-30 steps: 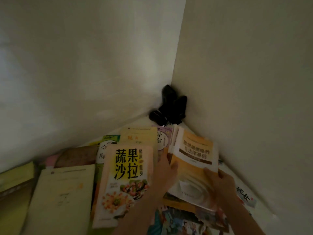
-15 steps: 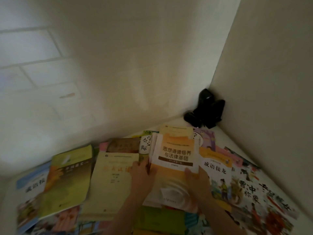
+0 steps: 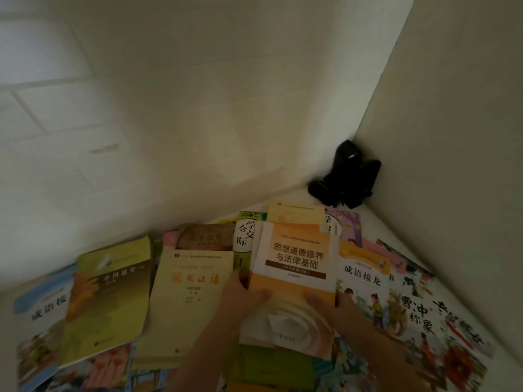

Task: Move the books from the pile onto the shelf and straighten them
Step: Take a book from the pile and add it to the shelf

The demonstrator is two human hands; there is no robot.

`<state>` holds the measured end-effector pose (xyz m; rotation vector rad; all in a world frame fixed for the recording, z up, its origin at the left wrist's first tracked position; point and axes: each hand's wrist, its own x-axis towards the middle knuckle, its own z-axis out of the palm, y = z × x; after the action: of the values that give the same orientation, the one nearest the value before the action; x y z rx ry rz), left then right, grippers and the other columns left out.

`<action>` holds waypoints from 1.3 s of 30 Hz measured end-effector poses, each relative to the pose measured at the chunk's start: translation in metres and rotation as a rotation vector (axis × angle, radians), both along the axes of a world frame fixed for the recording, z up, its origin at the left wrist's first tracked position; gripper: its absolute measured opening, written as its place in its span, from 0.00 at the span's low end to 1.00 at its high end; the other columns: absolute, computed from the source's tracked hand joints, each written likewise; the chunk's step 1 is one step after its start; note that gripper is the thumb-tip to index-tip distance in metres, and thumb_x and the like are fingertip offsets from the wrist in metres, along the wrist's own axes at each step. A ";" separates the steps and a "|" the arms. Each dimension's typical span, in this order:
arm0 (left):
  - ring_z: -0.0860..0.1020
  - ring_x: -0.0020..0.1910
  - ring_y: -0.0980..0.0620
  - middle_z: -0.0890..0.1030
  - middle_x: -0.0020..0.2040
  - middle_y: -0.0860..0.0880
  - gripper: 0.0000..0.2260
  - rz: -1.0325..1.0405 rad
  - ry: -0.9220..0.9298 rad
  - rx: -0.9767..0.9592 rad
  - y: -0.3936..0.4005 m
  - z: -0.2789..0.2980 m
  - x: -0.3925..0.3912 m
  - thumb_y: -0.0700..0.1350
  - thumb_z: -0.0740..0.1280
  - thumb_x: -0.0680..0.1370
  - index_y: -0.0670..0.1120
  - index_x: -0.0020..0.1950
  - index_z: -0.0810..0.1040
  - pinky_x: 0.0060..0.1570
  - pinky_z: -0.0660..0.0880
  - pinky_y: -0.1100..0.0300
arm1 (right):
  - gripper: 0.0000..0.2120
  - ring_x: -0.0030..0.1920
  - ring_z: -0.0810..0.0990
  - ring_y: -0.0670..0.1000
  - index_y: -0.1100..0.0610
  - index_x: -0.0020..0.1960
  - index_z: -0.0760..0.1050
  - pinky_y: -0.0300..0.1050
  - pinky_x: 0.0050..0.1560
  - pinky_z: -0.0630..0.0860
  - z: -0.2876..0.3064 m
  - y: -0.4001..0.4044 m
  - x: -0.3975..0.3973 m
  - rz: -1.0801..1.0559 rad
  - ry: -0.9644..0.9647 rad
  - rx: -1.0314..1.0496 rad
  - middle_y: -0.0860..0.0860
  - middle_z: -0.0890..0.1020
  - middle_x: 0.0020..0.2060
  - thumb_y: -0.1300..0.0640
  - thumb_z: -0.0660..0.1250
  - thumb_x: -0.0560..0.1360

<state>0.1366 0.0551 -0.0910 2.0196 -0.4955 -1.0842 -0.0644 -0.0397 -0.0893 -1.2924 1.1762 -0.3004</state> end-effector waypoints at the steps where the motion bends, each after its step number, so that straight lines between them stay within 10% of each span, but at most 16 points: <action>1: 0.80 0.54 0.47 0.82 0.54 0.49 0.26 0.032 0.066 -0.024 0.001 0.001 0.002 0.47 0.79 0.64 0.47 0.59 0.75 0.53 0.79 0.46 | 0.22 0.44 0.85 0.46 0.53 0.60 0.77 0.42 0.42 0.82 -0.001 0.006 -0.001 -0.011 -0.010 -0.056 0.47 0.85 0.48 0.49 0.74 0.68; 8: 0.83 0.51 0.46 0.84 0.53 0.46 0.27 -0.043 0.365 -0.201 0.015 0.017 0.001 0.45 0.82 0.60 0.45 0.58 0.80 0.50 0.80 0.44 | 0.25 0.48 0.81 0.42 0.50 0.63 0.73 0.34 0.39 0.80 0.007 0.030 -0.010 -0.001 -0.014 -0.243 0.43 0.81 0.52 0.48 0.74 0.68; 14: 0.81 0.55 0.55 0.80 0.59 0.51 0.35 -0.059 0.122 -0.469 0.039 0.047 0.002 0.41 0.79 0.65 0.52 0.68 0.68 0.48 0.81 0.58 | 0.26 0.55 0.81 0.43 0.45 0.65 0.69 0.40 0.49 0.80 0.026 0.033 0.002 0.065 -0.196 -0.373 0.42 0.82 0.54 0.60 0.74 0.71; 17: 0.79 0.57 0.59 0.78 0.61 0.51 0.36 -0.170 0.034 -0.564 0.042 0.053 0.010 0.32 0.73 0.70 0.49 0.73 0.61 0.48 0.78 0.65 | 0.27 0.55 0.81 0.46 0.55 0.65 0.72 0.45 0.51 0.80 0.027 0.033 0.006 0.112 -0.189 -0.426 0.45 0.82 0.53 0.46 0.74 0.71; 21: 0.75 0.65 0.47 0.75 0.65 0.44 0.40 -0.228 0.012 -0.551 0.050 0.034 0.014 0.36 0.76 0.69 0.42 0.75 0.57 0.56 0.78 0.51 | 0.37 0.43 0.83 0.50 0.62 0.49 0.75 0.47 0.43 0.81 0.015 0.040 0.006 0.108 -0.167 -0.402 0.48 0.83 0.40 0.28 0.70 0.62; 28: 0.74 0.66 0.45 0.73 0.66 0.42 0.40 -0.177 0.059 -0.567 0.053 0.021 0.013 0.32 0.75 0.68 0.39 0.74 0.57 0.57 0.78 0.51 | 0.31 0.54 0.82 0.48 0.53 0.58 0.76 0.52 0.53 0.81 0.007 0.030 0.003 0.218 -0.117 -0.299 0.47 0.84 0.51 0.33 0.73 0.64; 32: 0.71 0.67 0.40 0.70 0.68 0.39 0.40 -0.115 0.054 -0.584 0.053 0.012 0.011 0.34 0.75 0.69 0.41 0.75 0.56 0.59 0.75 0.40 | 0.20 0.52 0.80 0.36 0.46 0.61 0.71 0.38 0.51 0.80 0.000 0.029 0.006 0.210 -0.086 -0.355 0.43 0.80 0.55 0.58 0.71 0.73; 39: 0.79 0.59 0.52 0.78 0.61 0.45 0.35 -0.011 0.085 -0.659 0.052 0.034 0.010 0.26 0.72 0.67 0.40 0.71 0.64 0.51 0.80 0.57 | 0.28 0.56 0.80 0.39 0.49 0.70 0.63 0.35 0.50 0.79 0.028 0.032 0.018 0.196 -0.173 -0.431 0.44 0.77 0.60 0.60 0.69 0.74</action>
<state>0.1464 0.1075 -0.0567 1.3880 -0.7102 -0.8593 -0.0465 -0.0073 -0.0608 -1.7064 0.8555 -0.5303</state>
